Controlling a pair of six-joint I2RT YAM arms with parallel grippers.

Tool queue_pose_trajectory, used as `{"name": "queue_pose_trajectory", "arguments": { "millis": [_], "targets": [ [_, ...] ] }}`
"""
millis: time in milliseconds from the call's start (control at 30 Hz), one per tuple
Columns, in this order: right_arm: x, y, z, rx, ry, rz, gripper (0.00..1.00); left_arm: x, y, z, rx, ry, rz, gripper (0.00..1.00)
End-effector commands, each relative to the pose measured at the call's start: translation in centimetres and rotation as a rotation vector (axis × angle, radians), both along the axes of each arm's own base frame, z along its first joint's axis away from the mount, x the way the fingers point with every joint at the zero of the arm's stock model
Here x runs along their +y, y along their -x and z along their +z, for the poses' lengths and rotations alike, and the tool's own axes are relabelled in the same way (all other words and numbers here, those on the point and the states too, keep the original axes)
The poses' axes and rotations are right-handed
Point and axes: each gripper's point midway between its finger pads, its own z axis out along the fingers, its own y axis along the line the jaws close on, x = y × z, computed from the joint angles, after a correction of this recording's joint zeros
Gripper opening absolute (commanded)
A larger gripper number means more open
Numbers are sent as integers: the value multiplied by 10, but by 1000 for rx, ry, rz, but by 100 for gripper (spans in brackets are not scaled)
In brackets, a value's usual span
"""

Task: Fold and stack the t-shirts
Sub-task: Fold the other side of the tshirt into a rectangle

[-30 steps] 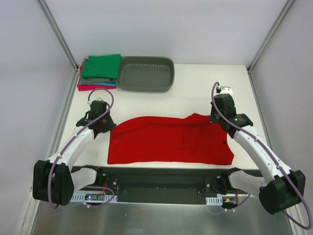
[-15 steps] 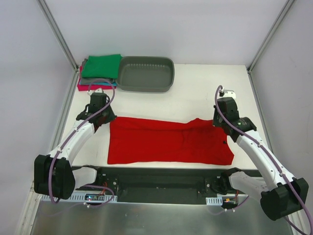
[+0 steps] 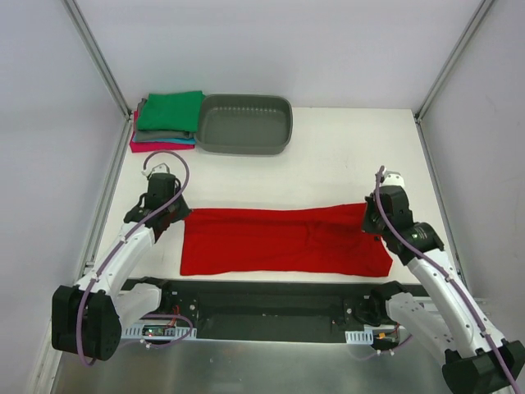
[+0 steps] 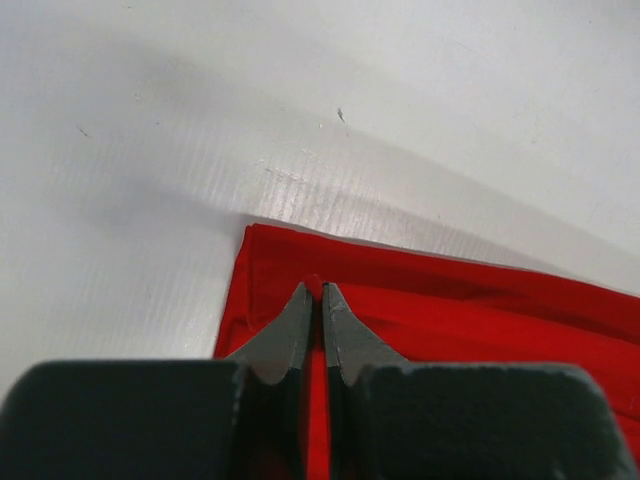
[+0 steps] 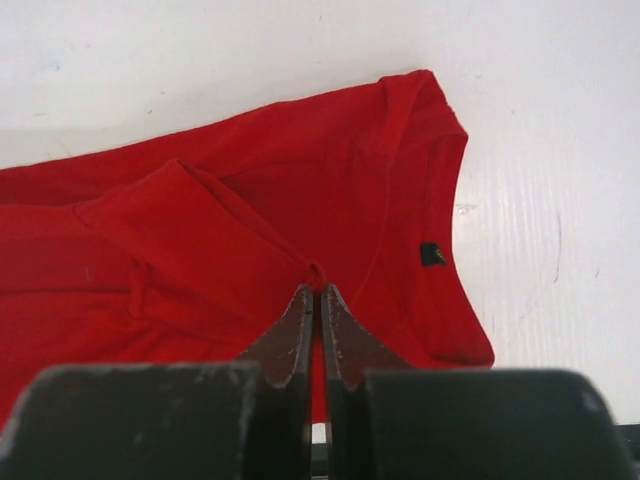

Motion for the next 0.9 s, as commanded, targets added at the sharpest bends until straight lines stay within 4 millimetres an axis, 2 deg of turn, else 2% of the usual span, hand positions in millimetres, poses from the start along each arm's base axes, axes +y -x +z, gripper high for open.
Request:
{"name": "queue_pose_trajectory", "arguments": {
  "millis": [0,133,367,433,600,633,667,733,767,800,833,867],
  "targets": [
    [13,14,0,13,-95,39,2,5,3,-3,-18,-12,26,0],
    [23,24,-6,44,-147,75,2,7,7,-12,3,-13,46,0],
    [7,42,-19,87,-106,21,4,8,12,-22,28,-18,40,4],
    [8,48,-30,127,-113,19,5,6,14,-25,37,-9,34,8],
    [2,69,-58,224,-130,-68,8,-4,30,-40,77,53,15,9],
    [0,74,-64,242,-132,-90,11,-5,35,-43,84,70,22,13],
    [1,77,-64,241,-155,-109,18,-7,41,-47,97,84,19,21],
    [5,80,-62,226,-203,-119,40,-4,53,-53,122,92,52,40],
    [5,80,-59,206,-221,-131,50,0,58,-54,132,81,77,40],
    [2,78,-57,176,-221,-148,60,5,62,-53,134,74,113,51],
    [-3,76,-55,138,-214,-172,70,10,67,-52,149,68,153,81],
    [-9,73,-52,103,-204,-195,81,10,67,-46,144,69,155,99]
  ]
}}
